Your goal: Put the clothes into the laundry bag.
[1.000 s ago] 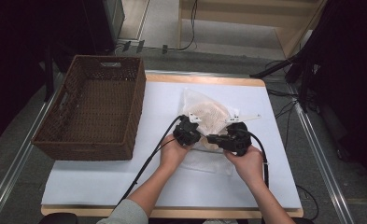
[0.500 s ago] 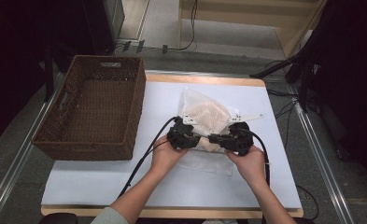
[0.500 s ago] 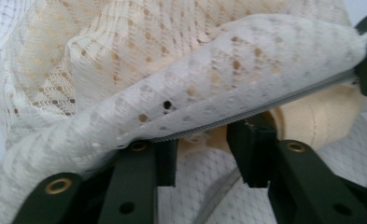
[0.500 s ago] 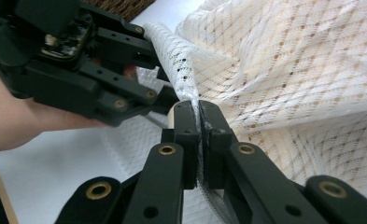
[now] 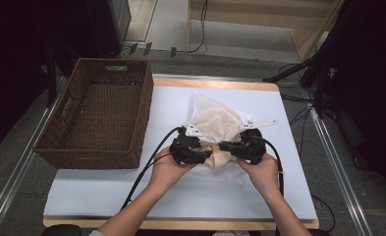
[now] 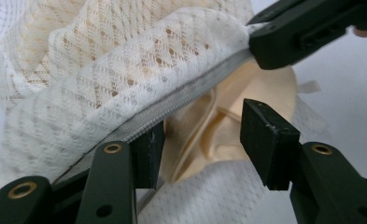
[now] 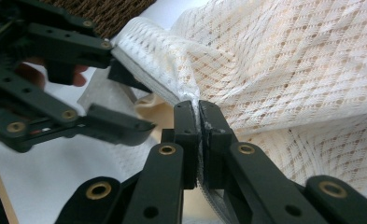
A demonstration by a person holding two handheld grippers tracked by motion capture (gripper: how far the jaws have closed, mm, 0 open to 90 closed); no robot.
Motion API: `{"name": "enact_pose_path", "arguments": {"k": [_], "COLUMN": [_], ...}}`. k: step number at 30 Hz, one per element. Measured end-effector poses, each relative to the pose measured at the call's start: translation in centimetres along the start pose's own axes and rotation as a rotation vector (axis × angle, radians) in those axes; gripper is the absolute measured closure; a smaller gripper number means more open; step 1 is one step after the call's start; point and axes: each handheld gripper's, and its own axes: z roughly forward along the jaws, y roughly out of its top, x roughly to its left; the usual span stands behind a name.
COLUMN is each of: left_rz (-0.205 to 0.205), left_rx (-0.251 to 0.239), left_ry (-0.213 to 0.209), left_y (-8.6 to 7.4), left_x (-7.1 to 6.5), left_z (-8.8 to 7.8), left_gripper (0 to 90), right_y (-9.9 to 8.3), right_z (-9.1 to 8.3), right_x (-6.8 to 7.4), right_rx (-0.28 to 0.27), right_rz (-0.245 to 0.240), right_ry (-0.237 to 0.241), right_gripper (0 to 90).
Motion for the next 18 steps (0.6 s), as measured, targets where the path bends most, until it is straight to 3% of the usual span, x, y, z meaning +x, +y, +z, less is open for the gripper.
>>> {"name": "enact_pose_path", "arguments": {"k": [5,8,14,18], "left_rz": [-0.021,-0.020,-0.021,-0.023], "left_rx": [0.003,-0.015,-0.015,0.020], "left_ry": [-0.008,0.001,-0.019,-0.045], "left_y": [-0.6,-0.9,-1.8,-2.4], "left_x": [-0.1,-0.2,-1.4,-2.4], "left_z": [-0.8,-2.1,-2.7,-1.7], "left_gripper": [50.4,53.2,82.7,90.0], "right_y": [0.0,0.0,0.1,0.1], "right_z": [-0.1,-0.1,-0.1,-0.1], "right_x": [-0.1,-0.1,0.0,0.1], "right_rx": [0.000,-0.002,-0.003,-0.005], "right_rz": [0.000,0.006,0.002,0.000], "right_ry": [-0.002,-0.003,-0.004,0.000], "right_gripper": [87.8,87.8,87.8,87.9]}}
